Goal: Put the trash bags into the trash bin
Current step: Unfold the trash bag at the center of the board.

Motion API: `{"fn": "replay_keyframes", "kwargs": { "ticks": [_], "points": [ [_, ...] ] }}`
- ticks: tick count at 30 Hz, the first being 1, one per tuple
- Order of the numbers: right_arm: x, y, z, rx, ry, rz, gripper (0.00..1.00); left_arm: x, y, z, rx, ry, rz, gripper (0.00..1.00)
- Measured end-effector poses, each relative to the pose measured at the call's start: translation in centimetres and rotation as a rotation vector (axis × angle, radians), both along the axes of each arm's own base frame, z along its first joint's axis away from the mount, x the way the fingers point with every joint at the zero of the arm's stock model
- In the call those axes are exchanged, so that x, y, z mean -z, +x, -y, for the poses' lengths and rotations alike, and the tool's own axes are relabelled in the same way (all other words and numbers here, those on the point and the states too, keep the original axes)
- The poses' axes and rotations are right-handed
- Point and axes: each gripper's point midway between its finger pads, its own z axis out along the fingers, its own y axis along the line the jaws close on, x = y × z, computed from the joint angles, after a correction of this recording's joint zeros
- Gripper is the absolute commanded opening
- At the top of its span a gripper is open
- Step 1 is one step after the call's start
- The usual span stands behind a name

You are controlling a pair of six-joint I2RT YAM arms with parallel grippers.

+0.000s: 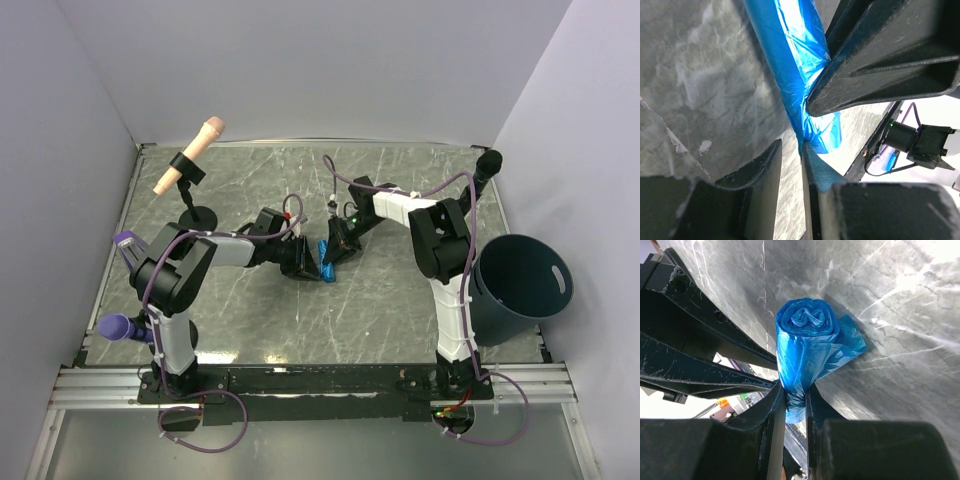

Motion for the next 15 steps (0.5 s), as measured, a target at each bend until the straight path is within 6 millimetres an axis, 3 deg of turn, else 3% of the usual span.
{"fn": "replay_keyframes", "kwargs": {
  "ticks": [8,15],
  "points": [
    [-0.12,0.07,0.03,0.003,0.008,-0.003,0.0,-0.31,0.14,0.24,0.006,-0.017,0.011,0.27],
    [-0.19,0.13,0.12,0.007,0.012,-0.006,0.0,-0.75,0.07,0.65,0.027,-0.053,0.015,0.17]
  ]
}}
